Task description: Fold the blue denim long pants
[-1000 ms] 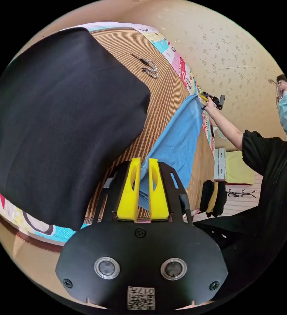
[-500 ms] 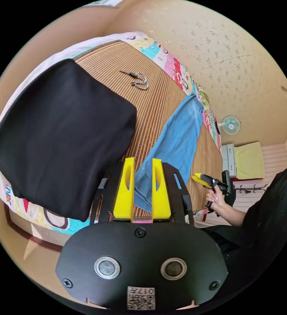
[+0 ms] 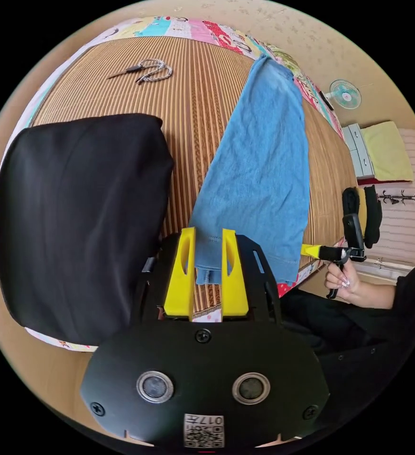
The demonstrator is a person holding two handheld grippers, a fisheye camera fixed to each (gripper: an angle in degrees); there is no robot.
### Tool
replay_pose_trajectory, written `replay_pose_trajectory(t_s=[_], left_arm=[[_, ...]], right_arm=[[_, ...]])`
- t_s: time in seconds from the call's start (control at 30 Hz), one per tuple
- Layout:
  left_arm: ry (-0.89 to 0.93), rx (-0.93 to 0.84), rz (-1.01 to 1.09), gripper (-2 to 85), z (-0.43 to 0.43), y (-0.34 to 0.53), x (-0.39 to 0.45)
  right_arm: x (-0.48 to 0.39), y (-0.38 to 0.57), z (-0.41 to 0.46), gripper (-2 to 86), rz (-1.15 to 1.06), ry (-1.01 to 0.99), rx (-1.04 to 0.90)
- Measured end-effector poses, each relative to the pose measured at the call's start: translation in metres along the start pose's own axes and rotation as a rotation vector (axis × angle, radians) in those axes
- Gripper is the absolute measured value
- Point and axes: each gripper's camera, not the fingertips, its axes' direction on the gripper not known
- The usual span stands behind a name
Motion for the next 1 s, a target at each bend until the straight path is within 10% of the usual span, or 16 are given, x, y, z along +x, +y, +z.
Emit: replay_pose_trajectory(t_s=[0.43, 1.0], left_arm=[[0.577, -0.044, 0.024, 0.4, 0.039, 0.047, 0.025], [0.555, -0.211, 0.004, 0.1, 0.088, 0.019, 0.039]], right_arm=[[0.049, 0.089, -0.114, 2.6, -0.175, 0.081, -0.075], [0.065, 0.146, -0.140, 7.8, -0.040, 0.294, 0.018]])
